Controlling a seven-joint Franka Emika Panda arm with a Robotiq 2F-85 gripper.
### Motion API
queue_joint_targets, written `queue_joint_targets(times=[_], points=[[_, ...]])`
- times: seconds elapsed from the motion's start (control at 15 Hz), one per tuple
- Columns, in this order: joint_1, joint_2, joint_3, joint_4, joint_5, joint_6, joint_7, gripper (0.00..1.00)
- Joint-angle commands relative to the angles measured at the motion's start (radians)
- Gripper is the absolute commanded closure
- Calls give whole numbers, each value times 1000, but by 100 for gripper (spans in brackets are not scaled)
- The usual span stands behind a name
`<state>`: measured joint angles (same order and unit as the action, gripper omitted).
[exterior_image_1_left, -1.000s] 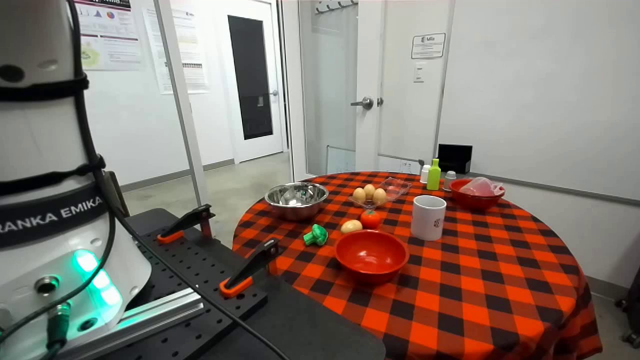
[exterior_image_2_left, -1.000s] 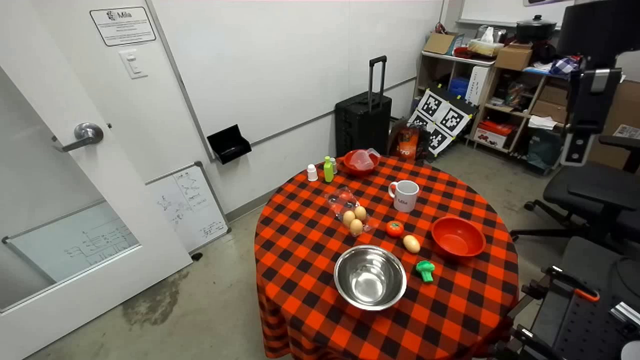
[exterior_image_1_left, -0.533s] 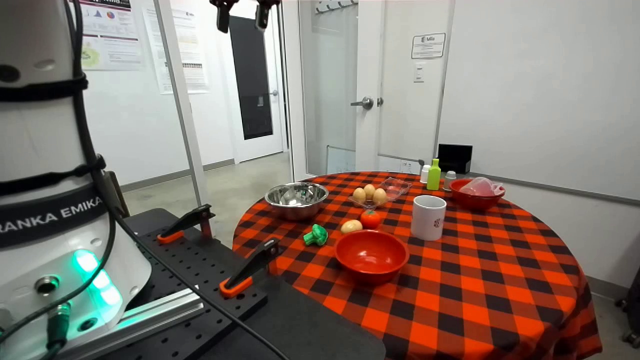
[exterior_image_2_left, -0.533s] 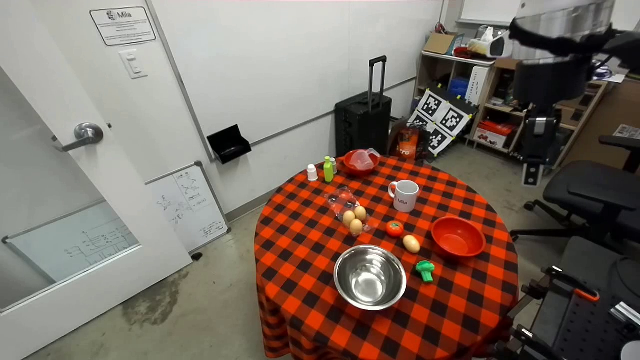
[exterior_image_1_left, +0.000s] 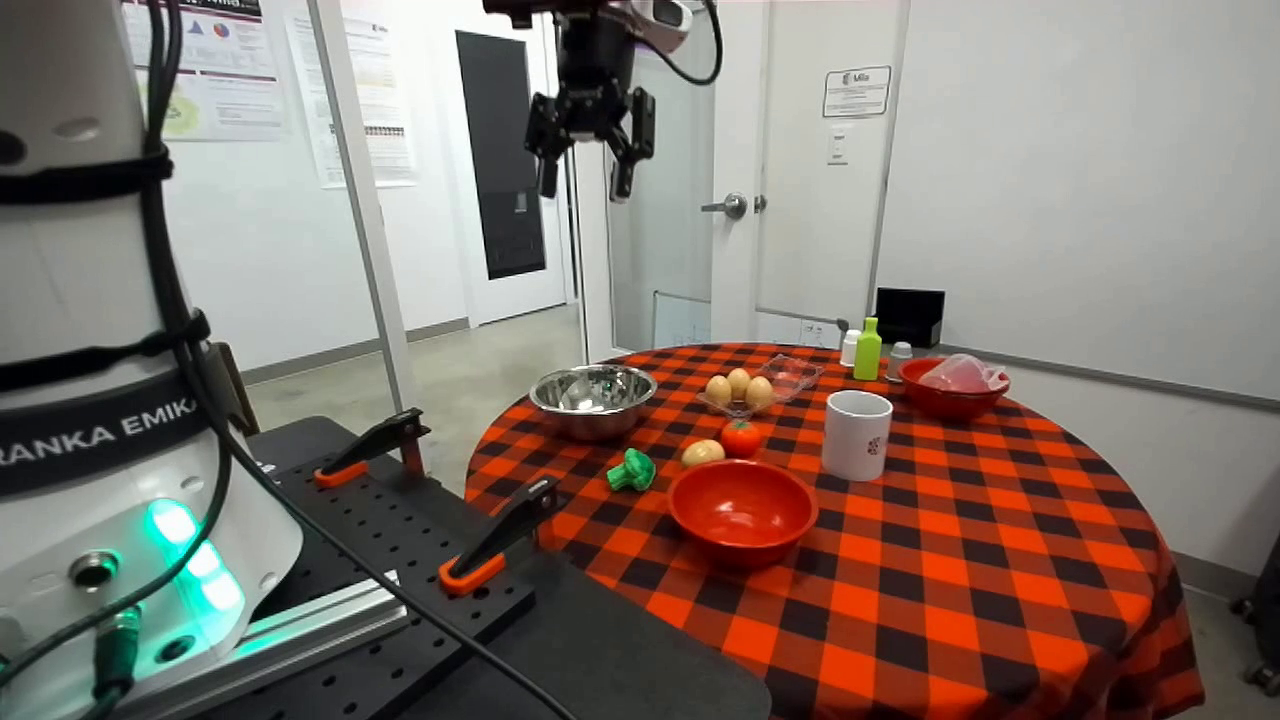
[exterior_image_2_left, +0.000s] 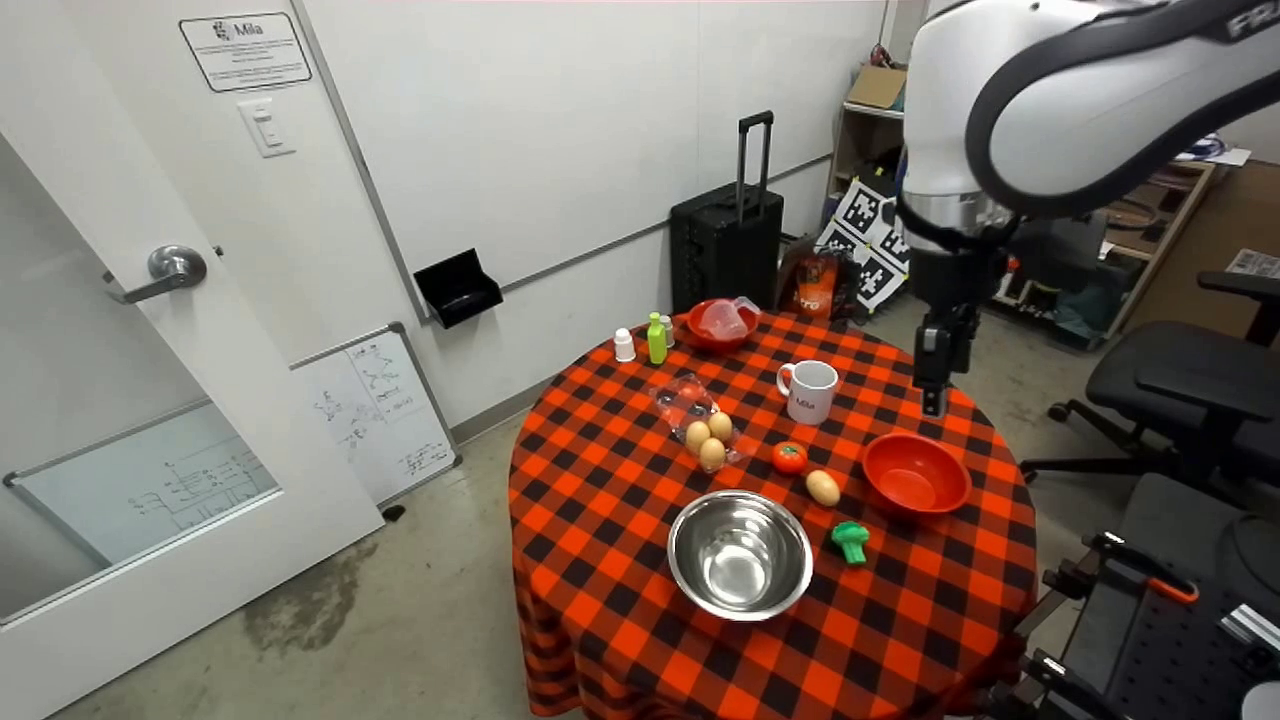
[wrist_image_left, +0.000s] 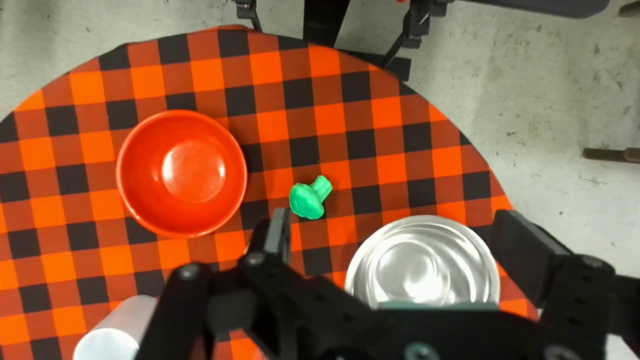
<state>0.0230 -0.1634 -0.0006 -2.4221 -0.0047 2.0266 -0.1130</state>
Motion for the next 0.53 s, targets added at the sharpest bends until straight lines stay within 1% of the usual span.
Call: queue_joint_targets(times=[0.0,0.13,0.27,0.47], points=[[-18,226,-8,87,-28,124,-6,0],[-25,340,-7,138,-41,169,2,0],[-28,451,-10,205,-59,189,16,0],[-29,606,-18,332,-89,176,14,0]])
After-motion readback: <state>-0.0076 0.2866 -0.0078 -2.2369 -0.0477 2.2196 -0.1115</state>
